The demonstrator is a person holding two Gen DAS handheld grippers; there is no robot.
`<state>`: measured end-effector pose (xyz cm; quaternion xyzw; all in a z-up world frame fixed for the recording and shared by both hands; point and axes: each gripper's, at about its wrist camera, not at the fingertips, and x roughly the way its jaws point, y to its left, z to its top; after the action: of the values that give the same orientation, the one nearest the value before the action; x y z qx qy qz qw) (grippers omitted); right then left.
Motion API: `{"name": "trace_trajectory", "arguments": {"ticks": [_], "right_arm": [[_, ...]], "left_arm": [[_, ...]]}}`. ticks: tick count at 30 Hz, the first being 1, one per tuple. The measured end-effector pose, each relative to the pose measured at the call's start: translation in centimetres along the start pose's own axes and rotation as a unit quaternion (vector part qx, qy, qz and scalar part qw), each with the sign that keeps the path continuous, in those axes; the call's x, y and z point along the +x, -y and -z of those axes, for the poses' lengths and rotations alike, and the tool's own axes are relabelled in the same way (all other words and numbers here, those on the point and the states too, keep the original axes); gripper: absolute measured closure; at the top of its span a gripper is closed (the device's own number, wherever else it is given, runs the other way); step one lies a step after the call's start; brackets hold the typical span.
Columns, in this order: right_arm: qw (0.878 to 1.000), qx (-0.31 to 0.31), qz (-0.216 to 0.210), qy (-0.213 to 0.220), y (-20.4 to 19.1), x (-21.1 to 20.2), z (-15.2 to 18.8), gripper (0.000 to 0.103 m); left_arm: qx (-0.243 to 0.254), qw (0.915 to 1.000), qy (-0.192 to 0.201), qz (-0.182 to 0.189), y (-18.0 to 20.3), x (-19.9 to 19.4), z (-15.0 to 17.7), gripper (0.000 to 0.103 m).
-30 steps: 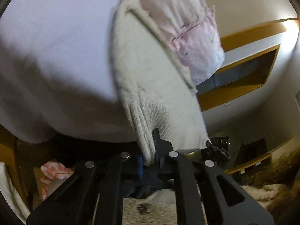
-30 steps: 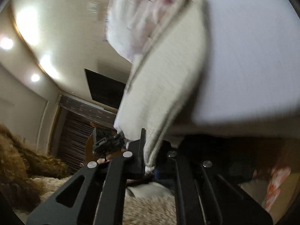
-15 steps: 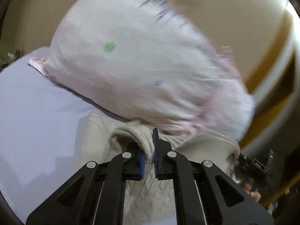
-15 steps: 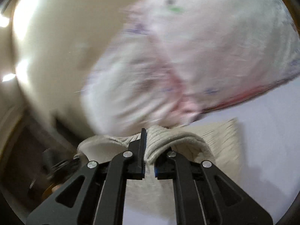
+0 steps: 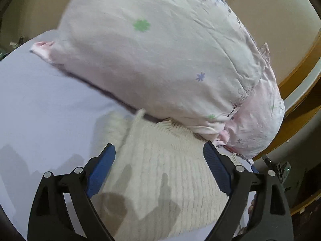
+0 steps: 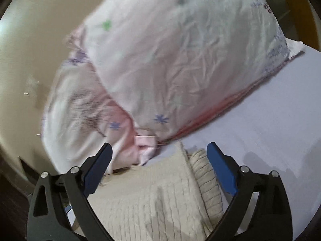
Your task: Fold small clothes
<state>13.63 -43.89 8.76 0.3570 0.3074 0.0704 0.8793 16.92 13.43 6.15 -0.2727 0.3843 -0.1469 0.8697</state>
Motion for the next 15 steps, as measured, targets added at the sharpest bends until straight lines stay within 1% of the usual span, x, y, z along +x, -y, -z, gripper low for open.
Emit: {"name": "trace_trajectory", "arguments": {"ticks": [1, 2, 3, 4, 5, 7, 9, 14, 15], "right_arm": [[1.000, -0.001, -0.009, 0.001, 0.6, -0.2, 0.3, 0.007], [1.000, 0.002, -0.011, -0.001, 0.9, -0.1, 0.9, 0.007], [1.000, 0.011, -0.011, -0.010, 1.9, -0.1, 1.3, 0.007], [1.000, 0.021, -0.010, -0.020, 2.4, 0.4, 1.4, 0.007], [0.999, 0.028, -0.010, -0.028, 2.7, 0.8, 1.1, 0.007], [0.998, 0.034, -0.023, -0.039, 2.7, 1.6, 0.9, 0.007], [0.999, 0.029, -0.025, -0.037, 2.9, 1.4, 1.3, 0.007], [0.998, 0.030, -0.043, -0.045, 3.1, 0.9, 1.2, 0.007], [0.997, 0.031, -0.048, -0.050, 3.2, 0.9, 1.2, 0.007]], "left_arm": [[-0.010, 0.9999, -0.008, -0.001, -0.8, -0.2, 0.4, 0.018], [-0.020, 0.9996, -0.020, -0.002, -1.6, -0.2, 0.7, 0.028], [-0.035, 0.9987, -0.036, -0.005, -2.6, 0.0, 1.1, 0.036], [-0.047, 0.9977, -0.049, -0.002, -3.6, 0.1, 1.6, 0.039], [-0.052, 0.9972, -0.054, -0.001, -4.0, 0.3, 2.0, 0.042], [-0.058, 0.9965, -0.060, -0.002, -4.6, 0.8, 2.9, 0.042], [-0.057, 0.9964, -0.062, -0.010, -4.8, 1.3, 3.6, 0.042], [-0.060, 0.9976, -0.029, -0.019, -4.7, 1.3, 4.3, 0.042], [-0.054, 0.9979, -0.024, -0.027, -4.5, 1.3, 4.4, 0.043]]}}
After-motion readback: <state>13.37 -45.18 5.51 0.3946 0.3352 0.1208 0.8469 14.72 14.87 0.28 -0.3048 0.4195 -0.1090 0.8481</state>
